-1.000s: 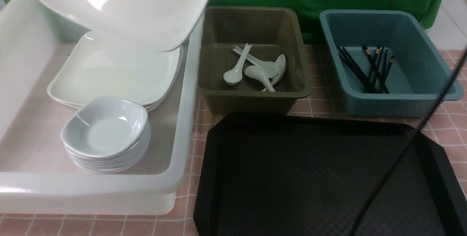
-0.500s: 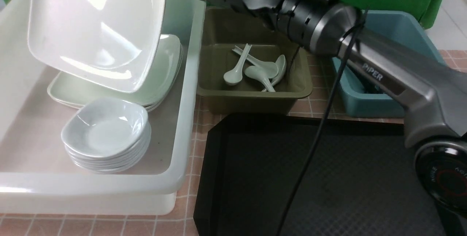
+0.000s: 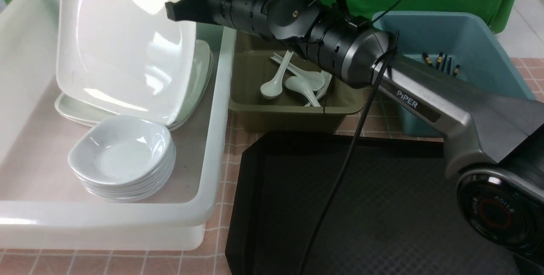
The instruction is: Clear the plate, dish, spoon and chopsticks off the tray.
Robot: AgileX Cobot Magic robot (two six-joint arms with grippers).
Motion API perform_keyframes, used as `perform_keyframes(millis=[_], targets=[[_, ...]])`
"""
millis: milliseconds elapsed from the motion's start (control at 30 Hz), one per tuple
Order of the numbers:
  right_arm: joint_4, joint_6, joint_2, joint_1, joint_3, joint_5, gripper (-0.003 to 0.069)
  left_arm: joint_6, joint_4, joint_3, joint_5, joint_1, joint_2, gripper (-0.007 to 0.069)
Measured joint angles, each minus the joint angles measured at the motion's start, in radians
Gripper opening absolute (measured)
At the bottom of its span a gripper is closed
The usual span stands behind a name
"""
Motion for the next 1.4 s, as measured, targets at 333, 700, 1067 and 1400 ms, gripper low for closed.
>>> perform_keyframes(millis=[333, 700, 1067, 1400], targets=[[0.004, -0.030, 0.003, 0.000, 0.000, -0.016, 0.0138, 0.013, -0.014, 0.000, 0.000, 0.000, 0.000, -0.0003], [-0.020, -0.041, -0.016, -0.001, -0.001, 0.009, 0.0442, 0.017, -0.021, 0.000, 0.000, 0.000, 0.000, -0.0003], [-0.276, 0.133, -0.267, -0.092, -0.001, 0.468, 0.0032, 0.023, -0.007, 0.000, 0.008, 0.000, 0.049, -0.0003], [-0.582, 0.354, -0.555, -0.303, -0.008, 1.025, 0.0030, 0.003, 0.047, 0.000, 0.000, 0.000, 0.364, -0.0003]])
